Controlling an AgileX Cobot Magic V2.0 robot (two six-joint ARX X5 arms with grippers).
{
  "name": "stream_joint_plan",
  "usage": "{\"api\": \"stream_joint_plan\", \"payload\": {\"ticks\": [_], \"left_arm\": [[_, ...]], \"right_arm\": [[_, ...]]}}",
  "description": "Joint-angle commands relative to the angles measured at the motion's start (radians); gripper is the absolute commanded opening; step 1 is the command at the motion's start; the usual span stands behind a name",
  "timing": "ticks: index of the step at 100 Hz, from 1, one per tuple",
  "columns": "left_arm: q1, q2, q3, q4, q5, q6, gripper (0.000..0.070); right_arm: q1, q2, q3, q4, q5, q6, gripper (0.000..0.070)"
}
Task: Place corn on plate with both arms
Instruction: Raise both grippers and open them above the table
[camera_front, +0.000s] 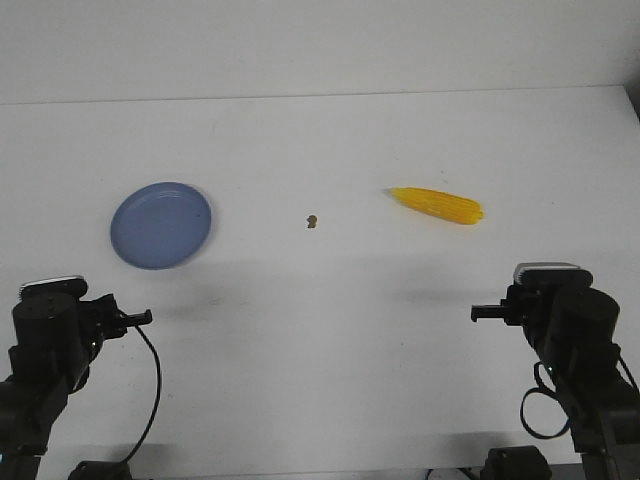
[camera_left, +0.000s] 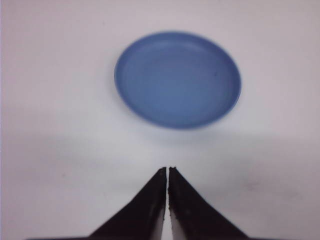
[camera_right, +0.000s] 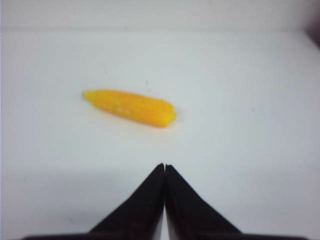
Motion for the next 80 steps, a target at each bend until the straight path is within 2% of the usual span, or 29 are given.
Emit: {"api": "stream_joint_plan", "payload": {"ticks": [1, 54, 65, 71, 80], "left_arm": [[0.001, 0.026, 0.025, -0.013, 0.002, 0.008, 0.0016], [0.0, 0.053, 0.028, -0.027, 0.003, 0.013, 0.0016], [0.0, 0.053, 0.028, -0.027, 0.003, -0.006, 0.003], [0.0, 0.053, 0.028, -0.027, 0.003, -0.007, 0.0119], [0.001, 0.053, 0.028, -0.027, 0.003, -0.007, 0.0348]], "right_arm": [[0.0, 0.026, 0.017, -0.005, -0.003, 0.001, 0.0006], [0.001, 0.059, 0.017, -0.032, -0.003, 0.001, 0.0006], [0.001, 0.057, 0.017, -0.032, -0.003, 0.001, 0.0026], [0.001, 0.057, 0.017, -0.034, -0.003, 0.001, 0.0109], [0.001, 0.057, 0.017, -0.034, -0.004, 0.001, 0.0332]]}}
